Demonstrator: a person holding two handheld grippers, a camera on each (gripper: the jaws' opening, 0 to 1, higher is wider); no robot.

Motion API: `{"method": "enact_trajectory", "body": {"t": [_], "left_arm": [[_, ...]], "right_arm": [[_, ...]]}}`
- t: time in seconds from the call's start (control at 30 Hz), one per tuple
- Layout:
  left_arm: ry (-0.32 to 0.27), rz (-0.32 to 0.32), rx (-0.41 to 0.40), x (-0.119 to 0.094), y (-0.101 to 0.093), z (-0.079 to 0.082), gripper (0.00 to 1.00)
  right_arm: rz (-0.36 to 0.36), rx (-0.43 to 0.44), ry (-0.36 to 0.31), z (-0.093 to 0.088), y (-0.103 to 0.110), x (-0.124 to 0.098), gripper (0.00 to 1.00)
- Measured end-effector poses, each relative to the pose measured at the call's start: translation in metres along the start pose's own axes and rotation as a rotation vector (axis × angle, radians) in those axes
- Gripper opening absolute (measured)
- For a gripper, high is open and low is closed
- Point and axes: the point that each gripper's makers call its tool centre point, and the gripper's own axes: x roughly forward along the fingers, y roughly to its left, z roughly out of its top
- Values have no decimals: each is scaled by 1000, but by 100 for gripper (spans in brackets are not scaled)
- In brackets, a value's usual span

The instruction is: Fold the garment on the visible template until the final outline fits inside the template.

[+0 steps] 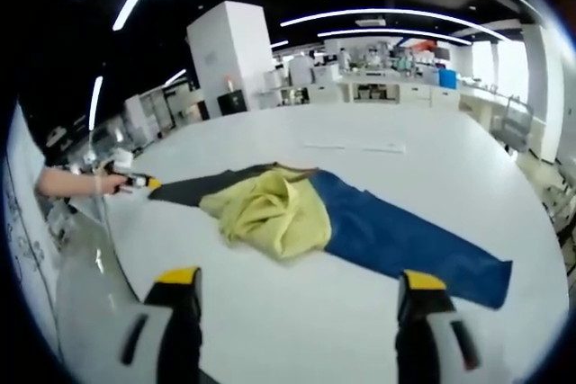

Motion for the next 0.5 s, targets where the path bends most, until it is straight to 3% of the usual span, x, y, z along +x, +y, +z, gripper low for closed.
{"method": "enact_trajectory", "body": {"t": [0.1, 0.23, 0.33, 0.5], "left_arm": [[-25, -20, 72, -1, -11, 3, 69], [-49, -40, 90, -6, -23, 7, 85], [-29, -49, 137, -5, -26, 6, 95], [-60, -68, 151, -9, -36, 18, 99]], "right_arm": [[0, 0, -4, -2, 3, 1, 90], [5, 0, -11, -2, 6, 0, 90], [11, -6, -11, -5, 8, -1, 90], [24, -22, -3, -8, 10, -2, 90]]}}
